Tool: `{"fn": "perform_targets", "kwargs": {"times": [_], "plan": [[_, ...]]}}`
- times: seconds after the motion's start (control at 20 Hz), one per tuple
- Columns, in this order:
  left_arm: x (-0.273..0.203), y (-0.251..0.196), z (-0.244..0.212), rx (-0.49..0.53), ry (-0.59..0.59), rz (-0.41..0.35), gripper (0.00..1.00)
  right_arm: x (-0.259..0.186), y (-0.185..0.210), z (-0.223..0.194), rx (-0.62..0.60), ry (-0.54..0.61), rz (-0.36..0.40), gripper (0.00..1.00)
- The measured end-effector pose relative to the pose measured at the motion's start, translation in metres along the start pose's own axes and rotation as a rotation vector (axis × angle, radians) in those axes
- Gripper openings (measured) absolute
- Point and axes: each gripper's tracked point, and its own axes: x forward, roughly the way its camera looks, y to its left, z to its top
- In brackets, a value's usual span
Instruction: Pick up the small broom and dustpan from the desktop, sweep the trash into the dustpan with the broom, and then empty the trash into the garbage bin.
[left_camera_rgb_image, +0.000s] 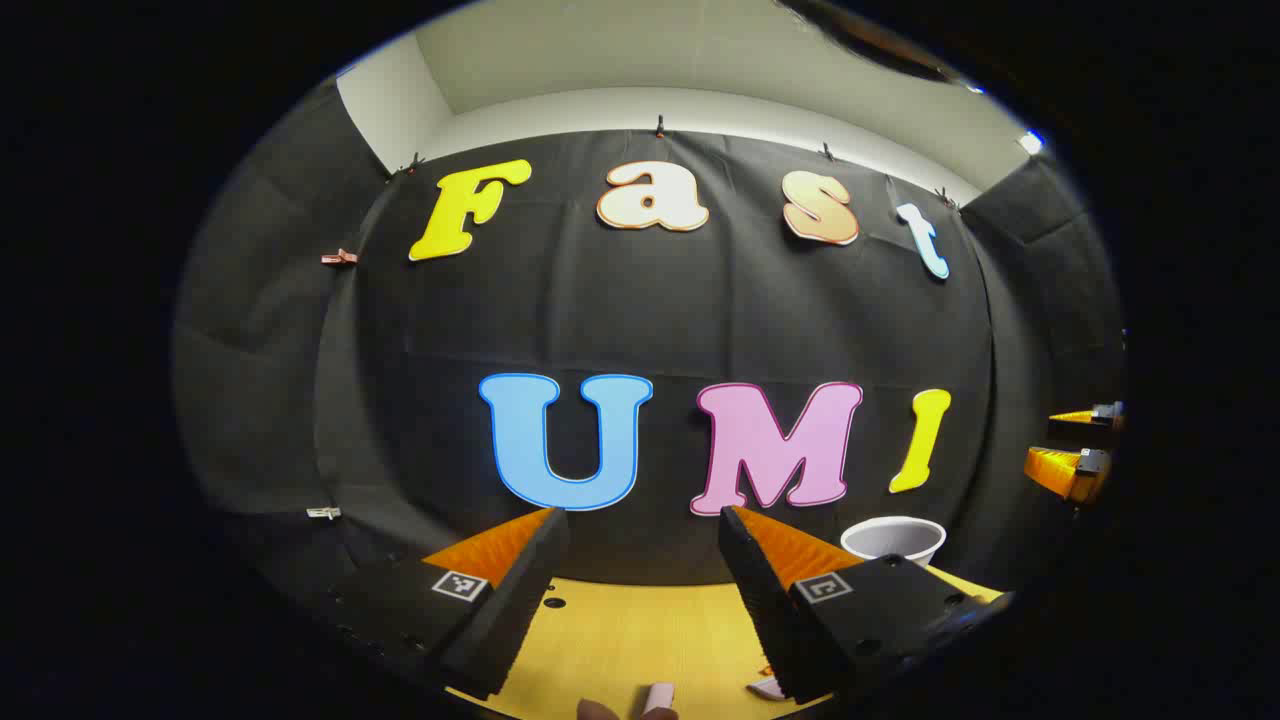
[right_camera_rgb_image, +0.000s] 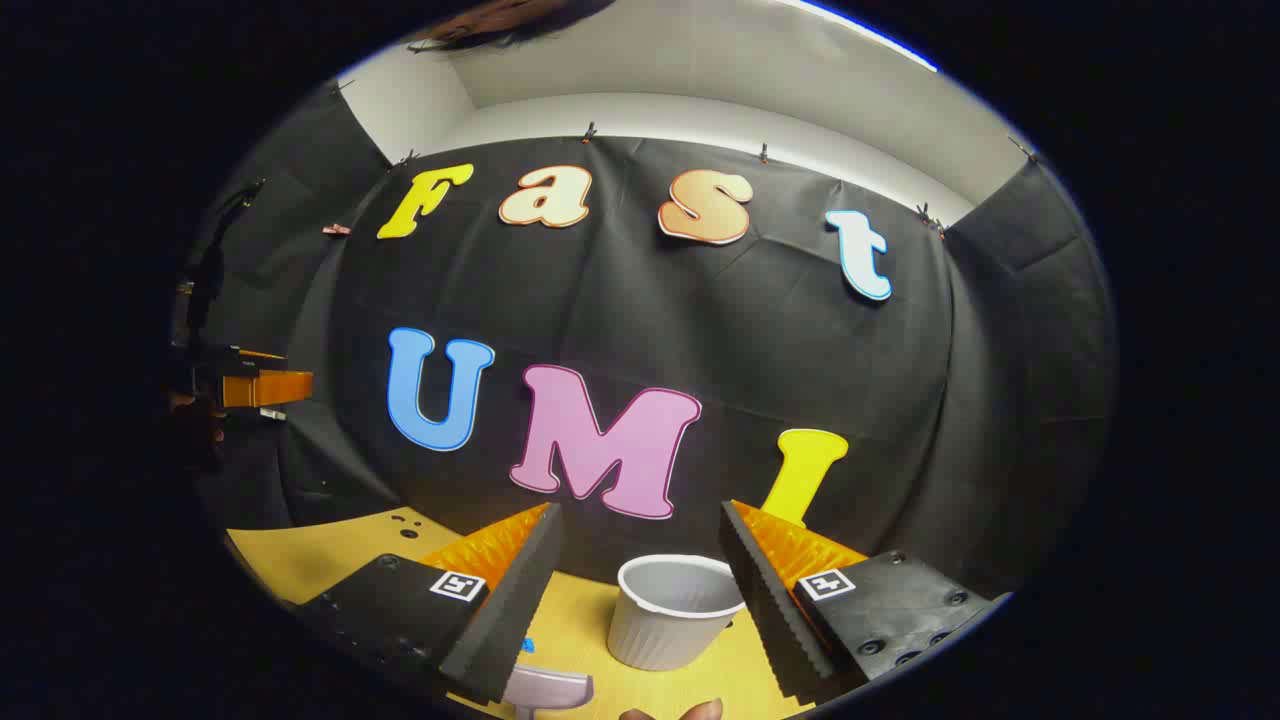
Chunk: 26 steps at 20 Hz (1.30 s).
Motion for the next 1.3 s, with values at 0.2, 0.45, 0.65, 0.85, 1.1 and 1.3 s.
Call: {"fn": "perform_targets", "kwargs": {"times": [0.2, 0.45, 0.65, 0.85, 1.1, 1.3], "plan": [[-0.003, -0.003, -0.021, 0.016, 0.035, -0.018, 0.95, -0.003, 0.013, -0.013, -0.016, 0.028, 0.019, 0.97], [-0.005, -0.011, -0.035, 0.026, 0.047, -0.058, 0.95, -0.007, 0.024, -0.029, -0.01, 0.069, 0.029, 0.97], [-0.006, -0.014, -0.047, 0.012, 0.07, -0.073, 0.95, -0.011, 0.031, -0.04, 0.005, 0.103, 0.034, 0.98], [-0.01, -0.019, -0.059, 0.027, 0.092, -0.09, 0.95, -0.014, 0.039, -0.055, -0.002, 0.145, 0.044, 0.97], [-0.016, -0.012, -0.09, 0.026, 0.156, -0.098, 0.95, -0.032, 0.071, -0.138, -0.009, 0.416, 0.122, 0.98], [-0.024, 0.003, -0.118, 0.025, 0.216, -0.094, 0.95, -0.073, 0.103, -0.24, 0.015, 0.743, 0.194, 0.97]]}}
